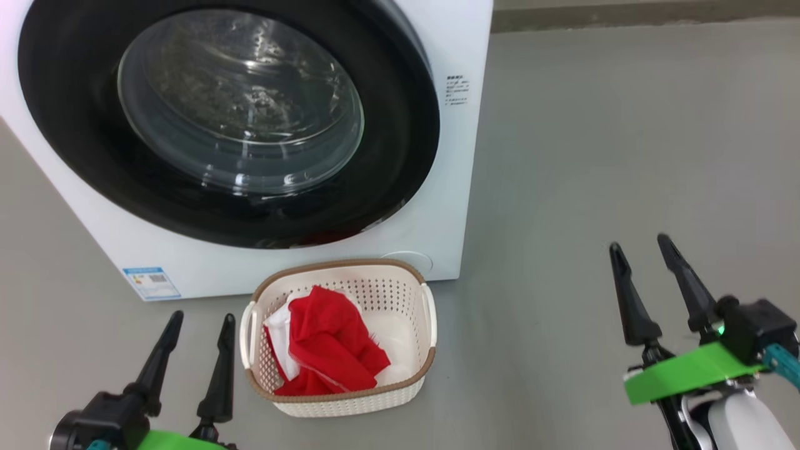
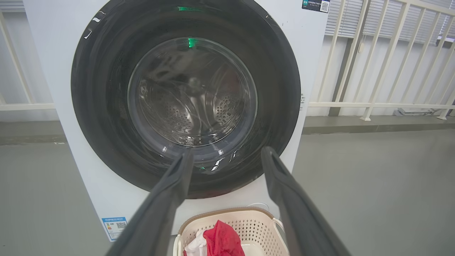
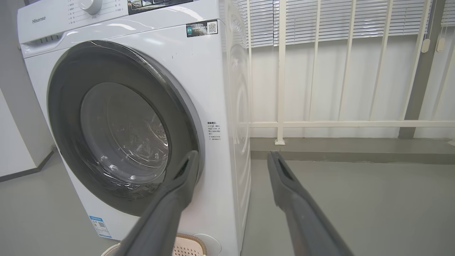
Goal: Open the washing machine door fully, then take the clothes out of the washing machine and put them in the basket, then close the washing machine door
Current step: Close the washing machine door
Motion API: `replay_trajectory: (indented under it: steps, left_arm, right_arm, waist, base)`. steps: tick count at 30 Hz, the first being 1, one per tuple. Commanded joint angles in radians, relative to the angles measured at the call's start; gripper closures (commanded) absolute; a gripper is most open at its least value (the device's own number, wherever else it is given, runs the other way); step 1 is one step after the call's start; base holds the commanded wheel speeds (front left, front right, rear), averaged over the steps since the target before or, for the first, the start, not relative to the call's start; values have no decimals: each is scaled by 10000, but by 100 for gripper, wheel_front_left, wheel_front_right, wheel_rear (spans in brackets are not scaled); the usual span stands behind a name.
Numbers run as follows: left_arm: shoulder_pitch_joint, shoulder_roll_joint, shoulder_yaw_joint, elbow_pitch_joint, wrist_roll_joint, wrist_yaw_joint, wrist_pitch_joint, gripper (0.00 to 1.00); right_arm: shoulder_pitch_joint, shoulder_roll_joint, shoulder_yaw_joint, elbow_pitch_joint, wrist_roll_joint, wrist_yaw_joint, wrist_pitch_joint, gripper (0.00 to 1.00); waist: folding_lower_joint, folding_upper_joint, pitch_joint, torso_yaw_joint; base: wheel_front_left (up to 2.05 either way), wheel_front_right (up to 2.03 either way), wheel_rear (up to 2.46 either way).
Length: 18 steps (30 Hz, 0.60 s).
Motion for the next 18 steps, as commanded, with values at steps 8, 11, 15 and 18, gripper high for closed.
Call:
replay_trajectory:
  steps: [8, 11, 15, 18]
  left_arm:
    - [324, 159, 662, -632, 77, -54, -118, 0]
    - [469, 158, 694, -671, 180, -54, -118, 0]
    - [598, 166, 657, -675, 242, -54, -118, 0]
    - [659, 194, 645, -680, 261, -54, -118, 0]
  right_arm:
    - [776, -269, -63, -622, 186, -11, -53, 0]
    - [909, -287, -39, -608, 183, -11, -53, 0]
    - [973, -289, 16, -601, 192, -11, -53, 0]
    - [1020, -310, 82, -621, 203, -11, -53, 0]
  waist:
    - [0, 0, -399, -220]
    - [0, 0, -479, -266]
    - [0, 0, -549, -297]
    - [0, 0, -589, -298]
  base:
    - [0, 0, 0]
    - [0, 0, 0]
    - [0, 0, 0]
    - [0, 0, 0]
